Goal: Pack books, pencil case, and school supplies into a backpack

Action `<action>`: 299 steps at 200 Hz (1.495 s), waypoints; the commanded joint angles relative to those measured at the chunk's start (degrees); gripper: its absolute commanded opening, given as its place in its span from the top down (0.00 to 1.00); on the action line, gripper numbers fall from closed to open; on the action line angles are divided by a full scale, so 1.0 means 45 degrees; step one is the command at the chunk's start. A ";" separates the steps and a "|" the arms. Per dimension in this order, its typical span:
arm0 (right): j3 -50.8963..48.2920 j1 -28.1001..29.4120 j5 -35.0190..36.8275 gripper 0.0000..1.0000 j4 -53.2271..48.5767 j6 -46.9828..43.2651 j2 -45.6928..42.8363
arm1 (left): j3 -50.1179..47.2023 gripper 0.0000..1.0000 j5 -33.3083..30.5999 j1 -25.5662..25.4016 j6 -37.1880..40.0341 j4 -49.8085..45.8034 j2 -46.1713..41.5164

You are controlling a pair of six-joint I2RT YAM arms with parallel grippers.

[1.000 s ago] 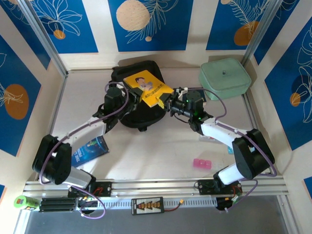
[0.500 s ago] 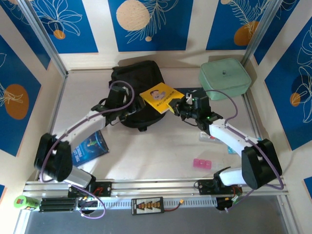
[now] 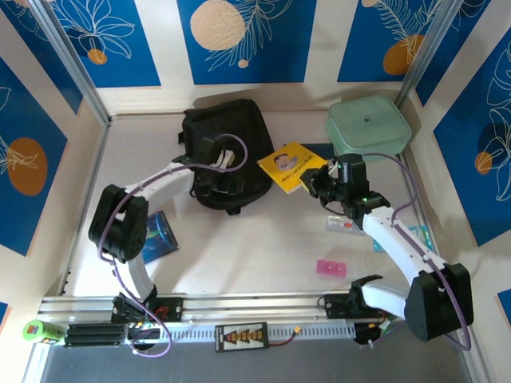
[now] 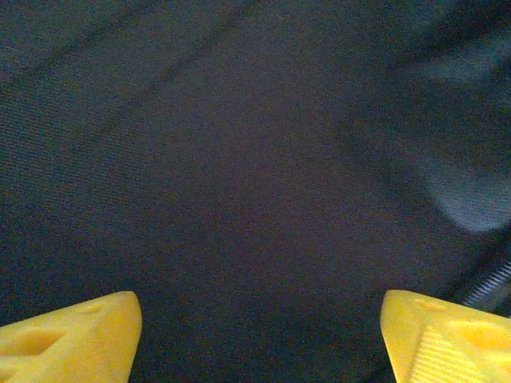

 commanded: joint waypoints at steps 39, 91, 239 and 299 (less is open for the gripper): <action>-0.1152 -0.1071 -0.0588 0.92 0.1048 0.0534 -0.0834 | -0.2094 0.28 0.2958 -0.2165 -0.1824 0.2004 -0.0682; -0.0931 -0.1410 -0.0698 0.92 0.0461 0.0044 -0.0921 | -0.1121 0.32 0.2114 -0.3013 -0.1266 0.1424 -0.1066; -0.1062 -0.2372 -0.0373 0.92 -0.1152 -0.0851 -0.1997 | 0.3071 0.49 -0.0603 -0.3051 0.4075 -0.4224 0.1142; -0.1125 -0.2363 -0.0627 0.92 -0.0810 -0.0659 -0.1662 | 0.1918 0.41 -0.1650 -0.3052 0.7885 -0.6032 -0.0365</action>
